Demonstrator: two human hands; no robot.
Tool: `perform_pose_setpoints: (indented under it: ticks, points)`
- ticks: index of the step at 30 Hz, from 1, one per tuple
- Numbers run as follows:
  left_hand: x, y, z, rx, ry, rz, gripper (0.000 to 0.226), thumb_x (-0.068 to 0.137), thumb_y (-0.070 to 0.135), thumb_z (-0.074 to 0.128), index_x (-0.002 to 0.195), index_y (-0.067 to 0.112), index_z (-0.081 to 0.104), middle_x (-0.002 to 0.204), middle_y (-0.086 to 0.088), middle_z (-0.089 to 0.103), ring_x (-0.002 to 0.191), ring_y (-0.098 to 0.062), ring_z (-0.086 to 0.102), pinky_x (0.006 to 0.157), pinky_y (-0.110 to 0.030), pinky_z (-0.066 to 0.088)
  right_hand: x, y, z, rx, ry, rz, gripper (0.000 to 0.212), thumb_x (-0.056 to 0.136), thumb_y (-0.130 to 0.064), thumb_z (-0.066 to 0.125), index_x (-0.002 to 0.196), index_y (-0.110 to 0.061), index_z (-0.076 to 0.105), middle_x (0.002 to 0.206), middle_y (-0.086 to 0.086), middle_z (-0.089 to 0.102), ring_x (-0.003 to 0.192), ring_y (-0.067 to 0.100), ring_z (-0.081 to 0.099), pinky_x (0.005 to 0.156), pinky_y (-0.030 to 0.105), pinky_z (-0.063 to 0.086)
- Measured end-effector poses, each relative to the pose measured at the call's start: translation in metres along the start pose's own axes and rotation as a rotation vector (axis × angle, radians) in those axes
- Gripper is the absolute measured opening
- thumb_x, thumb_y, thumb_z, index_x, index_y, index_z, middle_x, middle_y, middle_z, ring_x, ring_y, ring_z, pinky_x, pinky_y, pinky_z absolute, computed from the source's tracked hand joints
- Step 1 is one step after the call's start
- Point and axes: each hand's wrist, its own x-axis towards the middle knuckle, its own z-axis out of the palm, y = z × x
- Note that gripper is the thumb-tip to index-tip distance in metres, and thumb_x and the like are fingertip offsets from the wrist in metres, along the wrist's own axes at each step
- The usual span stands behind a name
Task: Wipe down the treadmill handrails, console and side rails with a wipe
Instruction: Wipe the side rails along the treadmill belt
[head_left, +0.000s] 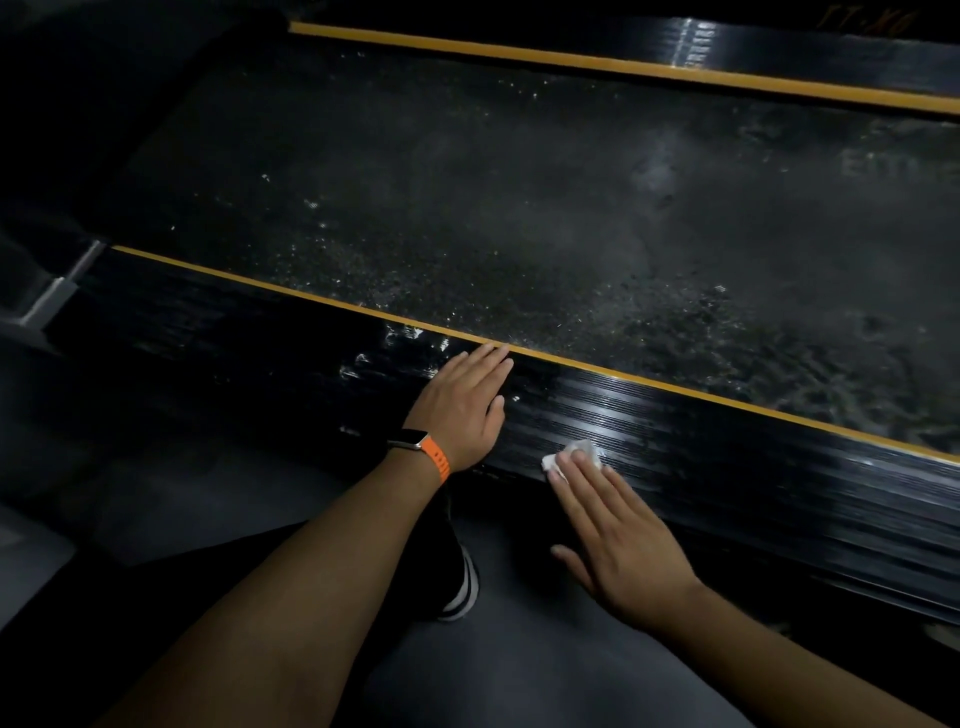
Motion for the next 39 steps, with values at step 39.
perform_pose_setpoints:
  ticks: [39]
  points:
    - [-0.012,-0.046,-0.017,0.031,-0.019,-0.055,0.057,0.105,0.032,0.034,0.158,0.012,0.037,0.168,-0.001,0.028,0.157,-0.016,0.017,0.129,-0.036,0.012,0.046,0.013,-0.005,-0.015,-0.049,-0.016,0.079,0.108,-0.059,0.032,0.166,-0.008,0.019,0.174,0.01,0.014,0.162,0.025,0.009,0.126,0.048,0.019]
